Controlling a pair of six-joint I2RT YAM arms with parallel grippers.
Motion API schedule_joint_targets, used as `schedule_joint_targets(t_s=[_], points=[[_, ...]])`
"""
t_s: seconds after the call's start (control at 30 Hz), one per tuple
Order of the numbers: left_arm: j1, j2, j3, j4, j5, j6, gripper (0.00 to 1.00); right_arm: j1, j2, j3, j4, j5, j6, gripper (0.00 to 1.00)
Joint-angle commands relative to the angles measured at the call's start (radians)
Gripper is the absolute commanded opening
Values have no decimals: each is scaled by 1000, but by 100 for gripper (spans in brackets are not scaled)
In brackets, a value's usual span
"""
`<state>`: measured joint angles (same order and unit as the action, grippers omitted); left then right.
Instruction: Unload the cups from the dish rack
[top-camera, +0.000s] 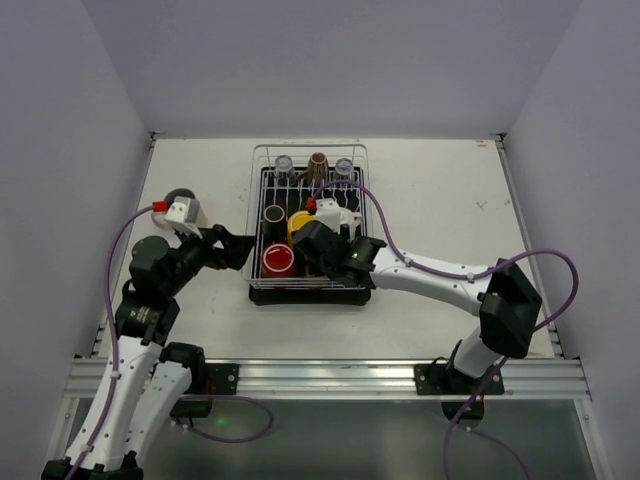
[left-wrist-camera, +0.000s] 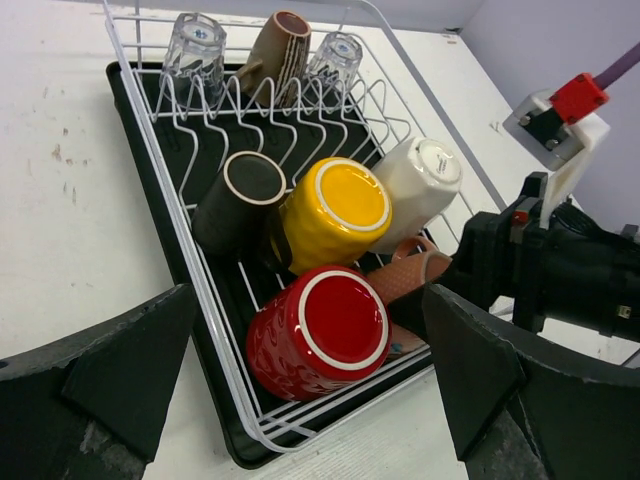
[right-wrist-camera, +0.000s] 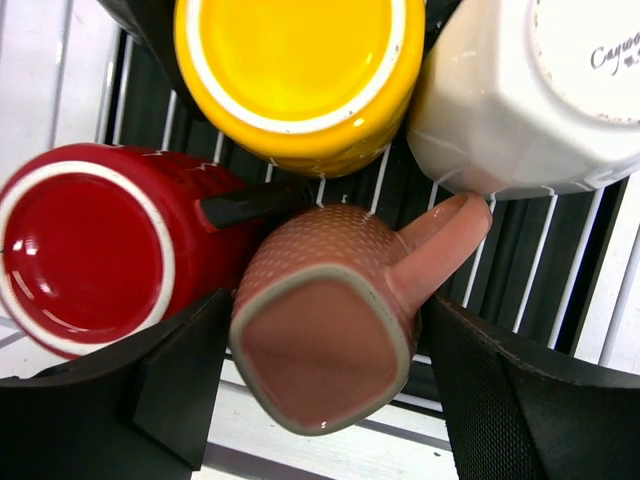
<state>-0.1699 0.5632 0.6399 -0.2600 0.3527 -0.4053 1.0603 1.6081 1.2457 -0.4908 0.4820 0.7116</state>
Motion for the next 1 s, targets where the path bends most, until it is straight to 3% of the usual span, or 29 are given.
schedule_joint_targets(t_s=[0.0,0.2,0.33,0.43,0.67,0.97], points=[[-28,-13,14,-24,-24,43,100,3,13,41,-37,84,75,78],[-42,-26,12,-30,-34,43,100,4,30,40,-48,93,89,68],[-42,-20,7,-30,-23,36,100,3,21,47,-57,118,86,27],[-42,-3,18,-22,18,16,100,3,-49,21,-11,142,69,14],[-42,29,109,-24,241,-87,100,3,-287,-91,237,90,-3,7],[-42,37,87,25,428,-248,99,3,-448,-115,337,-15,0,1]])
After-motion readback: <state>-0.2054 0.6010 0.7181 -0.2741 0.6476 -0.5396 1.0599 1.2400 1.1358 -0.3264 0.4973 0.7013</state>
